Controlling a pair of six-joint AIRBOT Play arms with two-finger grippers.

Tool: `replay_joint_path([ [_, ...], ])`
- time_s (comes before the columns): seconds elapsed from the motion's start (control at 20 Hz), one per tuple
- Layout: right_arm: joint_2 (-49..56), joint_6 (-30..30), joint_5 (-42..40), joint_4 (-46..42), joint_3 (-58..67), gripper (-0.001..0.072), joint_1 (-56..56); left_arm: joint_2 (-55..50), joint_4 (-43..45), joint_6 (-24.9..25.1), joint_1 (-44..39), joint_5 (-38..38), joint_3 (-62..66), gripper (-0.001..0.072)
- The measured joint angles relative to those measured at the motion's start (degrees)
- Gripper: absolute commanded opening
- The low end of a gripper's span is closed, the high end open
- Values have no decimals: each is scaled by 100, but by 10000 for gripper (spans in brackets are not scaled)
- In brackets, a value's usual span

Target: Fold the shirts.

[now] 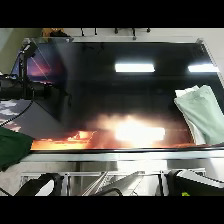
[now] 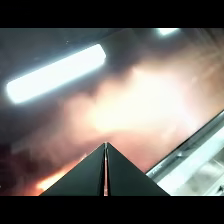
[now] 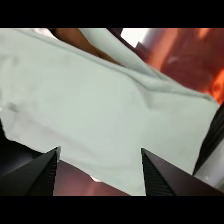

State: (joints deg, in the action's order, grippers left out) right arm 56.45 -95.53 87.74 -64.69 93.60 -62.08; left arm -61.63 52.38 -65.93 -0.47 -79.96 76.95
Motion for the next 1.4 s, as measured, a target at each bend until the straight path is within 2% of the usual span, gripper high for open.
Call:
replay_joint_path([
  [0.05,-7,-24,-52,280,227,543,4,0,0,-28,0,-22,0,20],
  [0.15,-26,-44,-140,1029,498,21,52,42,-72,-142,0,-52,0,20],
  [0.3,-85,197,-140,2035,654,22,433,236,-363,-289,0,-81,0,20],
  [0.5,-599,551,-149,2518,-20,23,1779,623,-597,-619,-133,-103,-11,20],
  [0.65,-1521,763,-544,2391,-1661,23,3322,946,-649,-765,-573,-94,-361,20],
  [0.75,-2245,778,-1086,2245,-3147,22,4450,1228,-671,-835,-1014,81,-933,20],
  [0.95,-3062,643,-2358,2118,-5431,22,6175,1779,-684,-994,-1864,811,-2194,20],
  [1.15,-3018,719,-2931,2107,-6142,23,6835,2004,-686,-1088,-2256,1220,-2820,20],
  [1.4,-2872,778,-3091,2118,-6347,23,7029,2050,-702,-1126,-2371,1397,-3012,20],
])
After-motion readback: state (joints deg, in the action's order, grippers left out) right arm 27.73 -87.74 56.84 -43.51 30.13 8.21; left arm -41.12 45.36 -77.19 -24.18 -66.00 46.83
